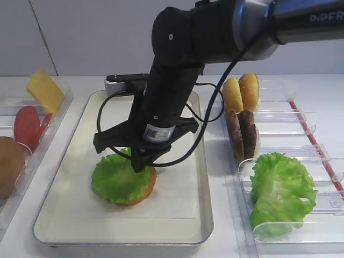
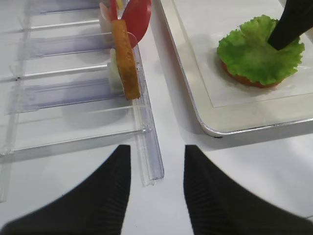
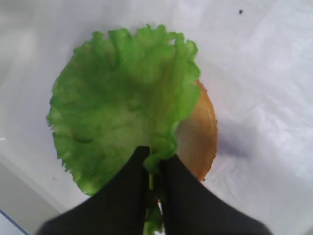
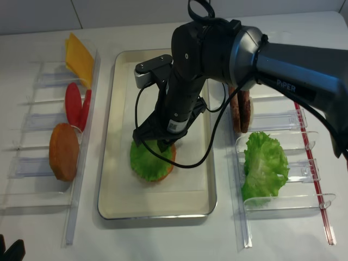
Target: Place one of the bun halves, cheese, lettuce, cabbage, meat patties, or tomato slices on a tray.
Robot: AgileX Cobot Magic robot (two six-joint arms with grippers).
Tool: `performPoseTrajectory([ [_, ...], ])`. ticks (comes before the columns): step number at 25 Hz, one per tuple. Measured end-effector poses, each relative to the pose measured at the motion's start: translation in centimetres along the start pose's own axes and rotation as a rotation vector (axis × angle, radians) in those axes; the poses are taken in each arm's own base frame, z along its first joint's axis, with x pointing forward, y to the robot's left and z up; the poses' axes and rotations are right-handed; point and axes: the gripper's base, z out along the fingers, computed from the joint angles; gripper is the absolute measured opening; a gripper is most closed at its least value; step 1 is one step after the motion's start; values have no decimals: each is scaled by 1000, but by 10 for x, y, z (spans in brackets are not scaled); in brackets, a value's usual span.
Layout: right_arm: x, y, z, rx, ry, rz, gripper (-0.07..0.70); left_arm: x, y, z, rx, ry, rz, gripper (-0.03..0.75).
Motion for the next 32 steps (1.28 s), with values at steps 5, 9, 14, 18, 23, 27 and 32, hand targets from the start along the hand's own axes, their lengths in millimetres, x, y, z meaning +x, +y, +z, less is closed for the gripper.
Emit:
performPoseTrajectory([
  [5,-1,-4,-1,51,26,-41,428,0,0,0,0,0,0,246],
  [9,-7,-1,-19,101,58,-95,524,0,0,0,0,0,0,246],
  [14,-17,4,-45,146,65,-101,508,0,0,0,0,0,0,246],
  [18,-21,8,-58,150,29,-105,466,0,0,0,0,0,0,246],
  [23,-13,15,-90,143,-29,-140,447,0,0,0,0,0,0,246],
  [27,15,19,-127,136,-79,-157,445,0,0,0,0,0,0,246],
  [32,76,20,-177,128,-153,-174,445,0,0,0,0,0,0,246],
])
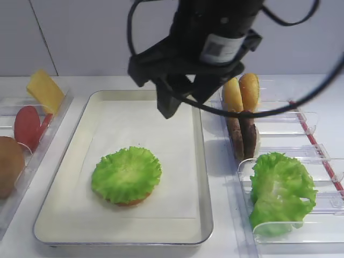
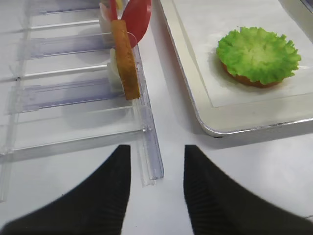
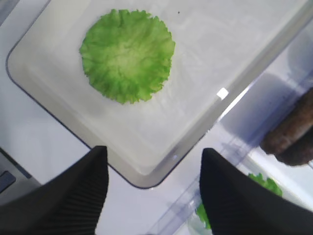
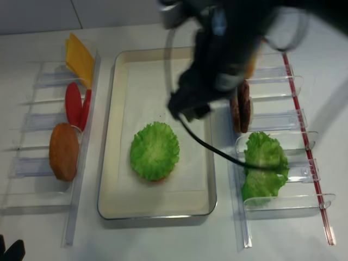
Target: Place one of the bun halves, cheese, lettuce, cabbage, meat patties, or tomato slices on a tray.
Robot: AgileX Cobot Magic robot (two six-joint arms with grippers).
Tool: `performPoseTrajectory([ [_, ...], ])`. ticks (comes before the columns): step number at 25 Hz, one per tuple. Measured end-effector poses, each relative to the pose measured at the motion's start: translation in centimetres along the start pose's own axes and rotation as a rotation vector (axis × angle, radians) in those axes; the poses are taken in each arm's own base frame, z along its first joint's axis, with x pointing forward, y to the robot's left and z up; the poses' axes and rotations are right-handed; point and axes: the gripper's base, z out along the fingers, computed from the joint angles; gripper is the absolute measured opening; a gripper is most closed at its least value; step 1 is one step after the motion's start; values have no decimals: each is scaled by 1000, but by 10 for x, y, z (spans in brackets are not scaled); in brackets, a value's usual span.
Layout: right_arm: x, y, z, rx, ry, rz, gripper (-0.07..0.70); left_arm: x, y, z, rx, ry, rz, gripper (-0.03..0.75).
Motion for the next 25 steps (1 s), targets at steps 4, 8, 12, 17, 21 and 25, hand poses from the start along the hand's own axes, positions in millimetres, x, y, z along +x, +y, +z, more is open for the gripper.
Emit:
performPoseTrajectory([
  [4,50,0,-42,11,-82,-14,442,0,0,0,0,0,0,246],
  [8,109,-3,-73,35,-178,-33,435,0,0,0,0,0,0,246],
  [12,179,-10,-96,90,-304,-55,434,0,0,0,0,0,0,246],
  [17,228,-16,-91,106,-367,-27,434,0,0,0,0,0,0,246],
  [21,244,-23,-77,156,-367,91,434,0,0,0,0,0,0,246],
  [25,255,-28,-67,237,-419,192,434,0,0,0,0,0,0,246],
])
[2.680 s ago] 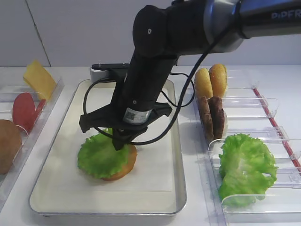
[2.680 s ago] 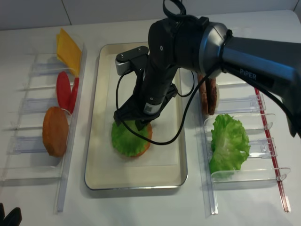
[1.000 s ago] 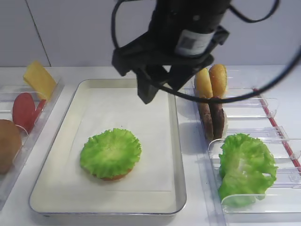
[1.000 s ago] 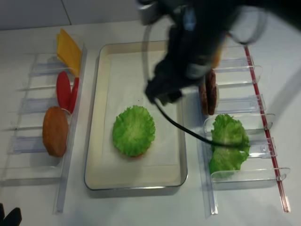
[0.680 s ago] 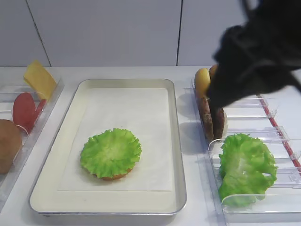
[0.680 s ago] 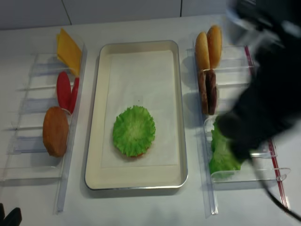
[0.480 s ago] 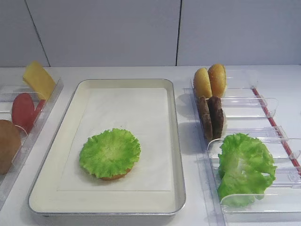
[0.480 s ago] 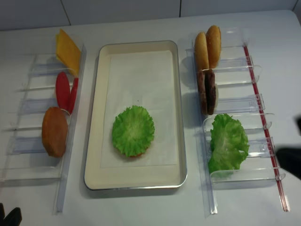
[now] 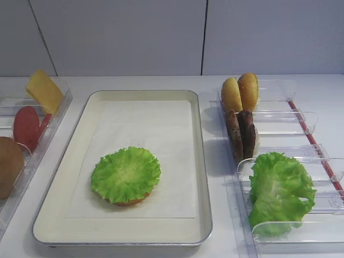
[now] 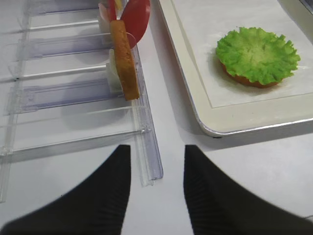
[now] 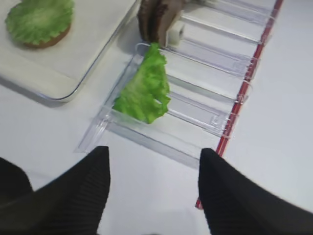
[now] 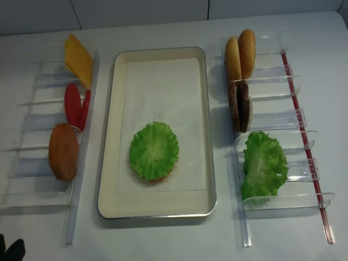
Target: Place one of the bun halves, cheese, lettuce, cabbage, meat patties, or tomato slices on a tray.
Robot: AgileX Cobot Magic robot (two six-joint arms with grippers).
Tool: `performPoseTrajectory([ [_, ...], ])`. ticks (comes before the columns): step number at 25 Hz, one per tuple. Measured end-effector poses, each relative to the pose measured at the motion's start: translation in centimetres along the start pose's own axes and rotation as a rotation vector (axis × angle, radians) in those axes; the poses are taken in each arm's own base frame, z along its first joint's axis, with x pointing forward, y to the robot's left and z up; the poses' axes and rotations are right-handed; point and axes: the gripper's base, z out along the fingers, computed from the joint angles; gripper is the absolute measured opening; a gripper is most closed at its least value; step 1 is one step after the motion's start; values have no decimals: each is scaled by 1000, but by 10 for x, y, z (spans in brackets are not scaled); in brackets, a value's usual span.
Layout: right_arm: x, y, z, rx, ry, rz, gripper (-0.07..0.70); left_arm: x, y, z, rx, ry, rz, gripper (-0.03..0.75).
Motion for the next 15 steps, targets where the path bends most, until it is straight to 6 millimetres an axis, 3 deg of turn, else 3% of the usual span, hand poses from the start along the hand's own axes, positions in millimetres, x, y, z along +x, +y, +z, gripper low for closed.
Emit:
performPoseTrajectory([
  [15,49,6,12,244,-196,136,434,0,0,0,0,0,0,246],
])
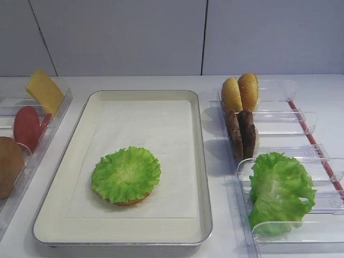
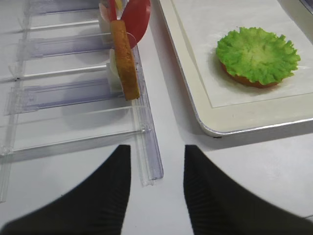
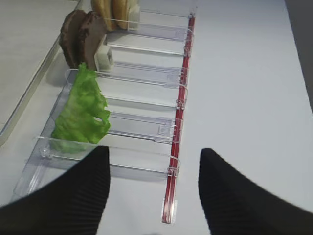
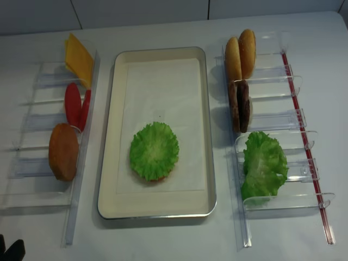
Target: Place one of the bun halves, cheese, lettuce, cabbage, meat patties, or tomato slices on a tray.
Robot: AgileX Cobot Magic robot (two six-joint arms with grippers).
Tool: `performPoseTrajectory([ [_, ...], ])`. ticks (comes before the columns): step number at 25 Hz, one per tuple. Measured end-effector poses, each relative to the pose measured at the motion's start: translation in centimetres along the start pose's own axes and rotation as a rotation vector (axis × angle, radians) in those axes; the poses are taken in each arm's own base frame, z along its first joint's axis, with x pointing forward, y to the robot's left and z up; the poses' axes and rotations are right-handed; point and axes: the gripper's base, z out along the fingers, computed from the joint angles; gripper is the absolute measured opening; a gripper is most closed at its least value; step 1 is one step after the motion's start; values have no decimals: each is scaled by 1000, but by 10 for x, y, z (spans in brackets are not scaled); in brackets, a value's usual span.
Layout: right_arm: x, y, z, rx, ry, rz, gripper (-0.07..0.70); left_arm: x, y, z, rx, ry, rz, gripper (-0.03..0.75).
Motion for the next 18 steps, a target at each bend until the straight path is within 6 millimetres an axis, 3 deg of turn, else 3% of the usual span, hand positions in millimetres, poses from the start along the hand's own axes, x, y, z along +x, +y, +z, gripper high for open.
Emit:
performPoseTrajectory([
  [5,17,1,2,24,-37,-1,434,0,0,0,0,0,0,246],
  [18,18,2,2,21,-40,-10,434,0,0,0,0,0,0,246],
])
